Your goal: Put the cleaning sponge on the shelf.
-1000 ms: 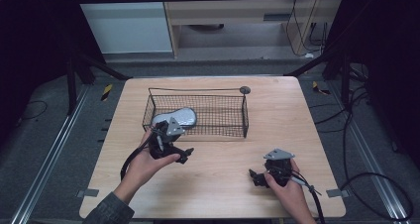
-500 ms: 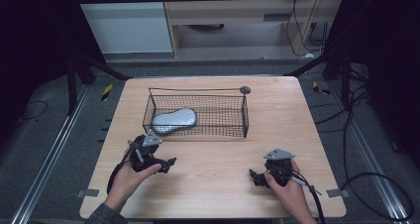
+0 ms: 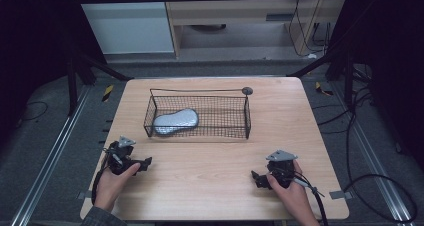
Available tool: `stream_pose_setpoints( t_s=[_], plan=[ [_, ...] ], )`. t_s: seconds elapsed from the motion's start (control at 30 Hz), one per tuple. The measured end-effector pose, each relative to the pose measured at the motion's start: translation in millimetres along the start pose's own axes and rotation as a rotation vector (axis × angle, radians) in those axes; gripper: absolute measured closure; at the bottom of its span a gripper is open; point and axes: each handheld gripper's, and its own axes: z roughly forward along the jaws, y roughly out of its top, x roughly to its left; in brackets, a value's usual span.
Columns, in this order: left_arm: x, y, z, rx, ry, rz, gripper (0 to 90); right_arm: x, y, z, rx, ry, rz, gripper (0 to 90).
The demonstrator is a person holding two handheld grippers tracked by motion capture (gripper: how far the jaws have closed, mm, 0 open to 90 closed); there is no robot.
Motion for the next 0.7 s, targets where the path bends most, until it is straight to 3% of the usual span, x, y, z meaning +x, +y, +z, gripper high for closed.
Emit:
stream_pose_setpoints(
  t_s=[0.7],
  plan=[
    [11.7, -4.8, 18.1, 0.021, 0.001, 0.005, 1.8, 0.0, 0.4, 0.4, -0.001, 0.003, -0.003, 0.4]
  ],
)
